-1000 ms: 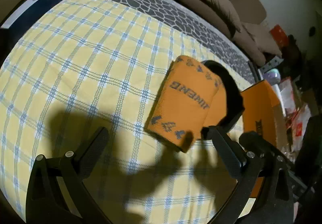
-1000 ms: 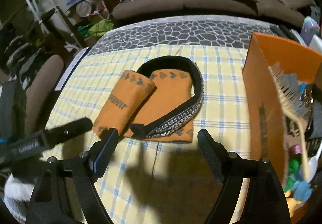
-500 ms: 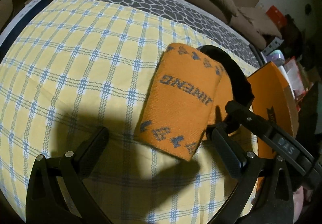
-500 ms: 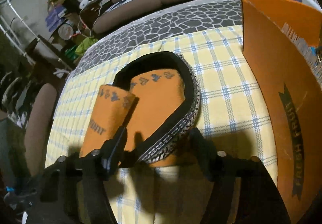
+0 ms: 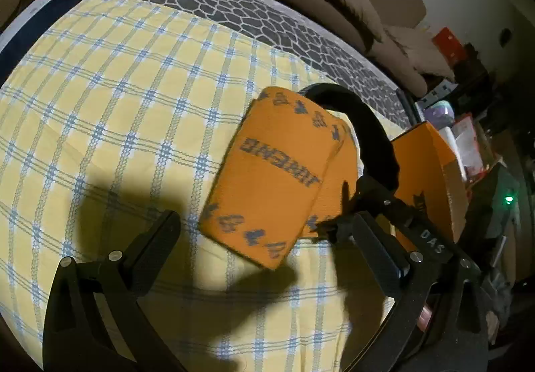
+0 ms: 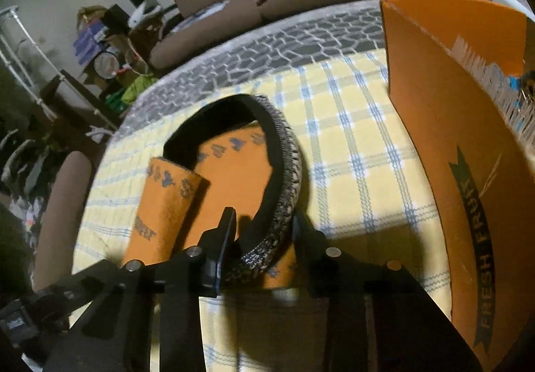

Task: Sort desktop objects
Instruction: 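Reach the right tool to the black patterned headband and close on it, then lift the headband with the right tool and carry it toward the box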

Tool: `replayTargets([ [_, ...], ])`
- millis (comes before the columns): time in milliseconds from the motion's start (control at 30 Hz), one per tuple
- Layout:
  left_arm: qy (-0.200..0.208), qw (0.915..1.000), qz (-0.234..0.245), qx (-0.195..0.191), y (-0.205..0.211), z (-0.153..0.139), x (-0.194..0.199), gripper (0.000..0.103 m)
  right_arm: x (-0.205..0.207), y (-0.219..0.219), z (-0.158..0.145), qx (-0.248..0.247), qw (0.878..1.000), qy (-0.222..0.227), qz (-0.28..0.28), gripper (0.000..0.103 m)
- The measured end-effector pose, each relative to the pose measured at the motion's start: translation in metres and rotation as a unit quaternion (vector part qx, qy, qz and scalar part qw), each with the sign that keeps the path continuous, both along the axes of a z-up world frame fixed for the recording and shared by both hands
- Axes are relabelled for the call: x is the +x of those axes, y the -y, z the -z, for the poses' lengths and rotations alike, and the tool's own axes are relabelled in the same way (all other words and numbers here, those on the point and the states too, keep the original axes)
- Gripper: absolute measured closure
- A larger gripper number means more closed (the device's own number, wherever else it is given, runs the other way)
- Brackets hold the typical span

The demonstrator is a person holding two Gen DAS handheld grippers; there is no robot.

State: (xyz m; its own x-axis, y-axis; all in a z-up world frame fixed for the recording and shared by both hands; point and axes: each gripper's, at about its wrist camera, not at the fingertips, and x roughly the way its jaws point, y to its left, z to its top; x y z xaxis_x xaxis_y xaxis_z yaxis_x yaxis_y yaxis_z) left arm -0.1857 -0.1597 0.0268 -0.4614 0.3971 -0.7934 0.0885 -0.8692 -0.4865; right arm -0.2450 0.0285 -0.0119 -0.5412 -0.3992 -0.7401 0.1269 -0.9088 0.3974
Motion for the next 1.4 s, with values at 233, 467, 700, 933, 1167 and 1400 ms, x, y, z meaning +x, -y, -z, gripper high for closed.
replayTargets([
  [233, -0.014, 0.9995, -0.014, 0.026, 0.011, -0.013, 0.000, 0.000, 0.012, -0.001, -0.039, -0.017, 0.998, -0.060, -0.006, 0.079],
  [467, -0.023, 0.9984, -0.019, 0.048, 0.018, -0.020, -0.001, 0.000, 0.029, 0.012, -0.081, 0.031, 0.992, -0.117, -0.041, 0.080],
  [700, -0.045, 0.9955, 0.003, 0.083, 0.013, -0.032, -0.003, 0.000, 0.047, 0.014, -0.119, 0.042, 0.983, -0.168, -0.061, 0.080],
  [933, -0.042, 0.9888, 0.012, 0.143, 0.012, -0.028, -0.006, 0.000, 0.054, 0.012, -0.137, 0.005, 0.981, -0.177, -0.078, 0.080],
  [1167, -0.032, 0.9867, -0.002, 0.159, 0.017, -0.024, -0.008, 0.054, 0.052, 0.015, -0.136, -0.025, 0.982, -0.160, -0.094, 0.080],
  [1400, -0.062, 0.9872, 0.019, 0.146, -0.005, -0.040, 0.000, 0.075, 0.057, 0.005, -0.132, -0.010, 0.983, -0.155, -0.102, 0.081],
])
